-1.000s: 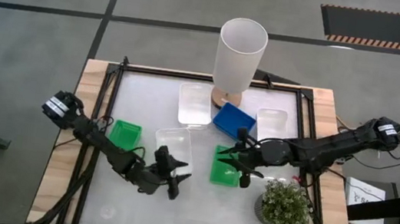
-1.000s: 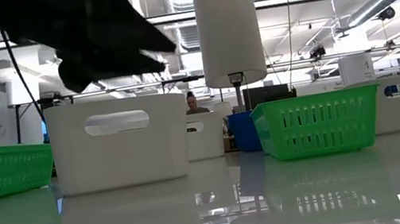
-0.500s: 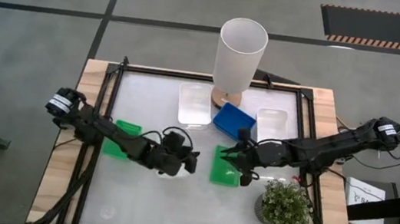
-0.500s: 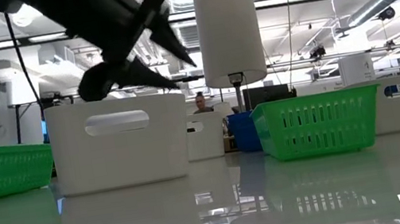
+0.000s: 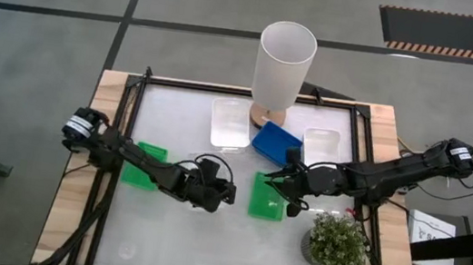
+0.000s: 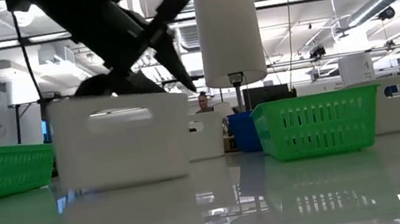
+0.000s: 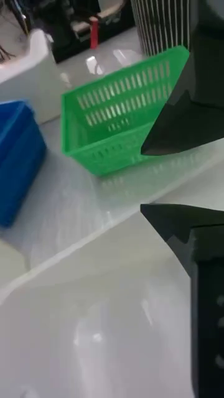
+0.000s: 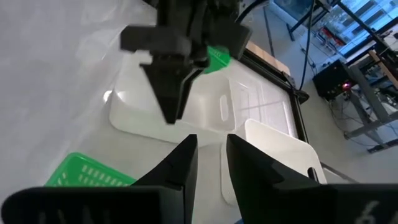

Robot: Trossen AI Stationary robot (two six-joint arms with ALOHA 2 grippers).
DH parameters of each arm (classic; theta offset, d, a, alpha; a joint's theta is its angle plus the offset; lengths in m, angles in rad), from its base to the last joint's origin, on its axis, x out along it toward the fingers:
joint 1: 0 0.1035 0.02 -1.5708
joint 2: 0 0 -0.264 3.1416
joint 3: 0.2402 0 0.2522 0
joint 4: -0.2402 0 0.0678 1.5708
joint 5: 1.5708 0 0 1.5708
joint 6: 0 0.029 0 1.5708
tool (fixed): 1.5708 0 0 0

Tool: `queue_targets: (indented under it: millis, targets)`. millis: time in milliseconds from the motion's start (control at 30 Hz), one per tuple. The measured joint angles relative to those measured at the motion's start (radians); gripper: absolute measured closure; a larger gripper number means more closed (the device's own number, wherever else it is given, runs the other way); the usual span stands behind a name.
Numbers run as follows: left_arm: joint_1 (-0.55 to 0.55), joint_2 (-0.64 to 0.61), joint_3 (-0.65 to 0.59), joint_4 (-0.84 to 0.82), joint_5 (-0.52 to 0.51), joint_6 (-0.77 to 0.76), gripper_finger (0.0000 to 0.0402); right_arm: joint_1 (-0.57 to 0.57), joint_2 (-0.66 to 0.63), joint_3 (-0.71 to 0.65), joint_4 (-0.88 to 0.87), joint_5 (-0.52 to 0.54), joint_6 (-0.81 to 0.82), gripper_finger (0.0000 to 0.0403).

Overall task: Stack baskets by color
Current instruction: Stack the bottom white bin on top of the top white bin on the table

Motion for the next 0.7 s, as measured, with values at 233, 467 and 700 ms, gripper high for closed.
queue_targets:
  millis: [233, 467, 700]
  targets:
    - [0.007, 0.058, 0.049, -0.056, 0.024, -0.010, 0.0281, 0.000, -0.012, 0.000, -0.006, -0.008, -0.001, 0.0331]
    - [0.007, 0.059, 0.049, -0.085, 0.045, -0.021, 0.0281, 0.000, -0.012, 0.000, -0.002, -0.008, -0.031, 0.0335]
    - [0.003, 0.083, 0.048, -0.072, 0.054, -0.021, 0.0292, 0.000, -0.012, 0.000, -0.002, -0.008, -0.033, 0.0335]
